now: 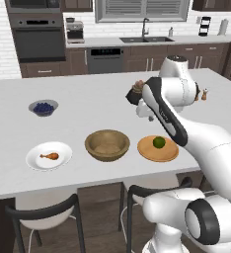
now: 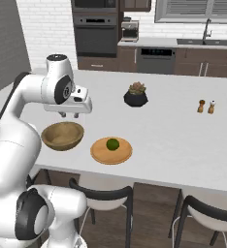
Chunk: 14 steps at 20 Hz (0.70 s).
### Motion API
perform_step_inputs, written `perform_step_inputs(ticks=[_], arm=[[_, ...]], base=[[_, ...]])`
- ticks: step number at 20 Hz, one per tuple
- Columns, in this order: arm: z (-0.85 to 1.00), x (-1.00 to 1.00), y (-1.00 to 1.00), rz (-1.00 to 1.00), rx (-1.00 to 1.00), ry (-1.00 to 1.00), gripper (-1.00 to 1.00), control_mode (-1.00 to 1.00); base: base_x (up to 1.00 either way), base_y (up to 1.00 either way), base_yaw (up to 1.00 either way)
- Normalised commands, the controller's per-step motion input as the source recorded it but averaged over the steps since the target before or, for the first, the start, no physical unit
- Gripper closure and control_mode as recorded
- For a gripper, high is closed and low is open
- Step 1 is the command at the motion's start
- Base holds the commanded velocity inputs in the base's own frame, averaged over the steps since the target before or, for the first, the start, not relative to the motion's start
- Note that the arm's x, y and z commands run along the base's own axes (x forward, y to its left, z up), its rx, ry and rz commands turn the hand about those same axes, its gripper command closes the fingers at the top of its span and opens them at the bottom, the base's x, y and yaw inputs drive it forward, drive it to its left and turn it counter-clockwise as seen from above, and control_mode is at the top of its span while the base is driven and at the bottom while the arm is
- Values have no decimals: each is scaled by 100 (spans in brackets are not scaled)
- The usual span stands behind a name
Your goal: Pick the chicken drumstick and lime from their plates and place them in the bowl. Then put the bowl in the fridge.
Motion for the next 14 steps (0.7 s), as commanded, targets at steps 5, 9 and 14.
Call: perform_step_inputs(ticks=[5, 9, 14], arm=[[-12, -4, -27, 0, 0, -2, -100, -100], [-64, 28, -78, -11, 0, 0, -100, -100], [-80, 56, -85, -13, 0, 3, -100, -100]], base=[[0, 0, 0], [0, 0, 0], [0, 0, 0]])
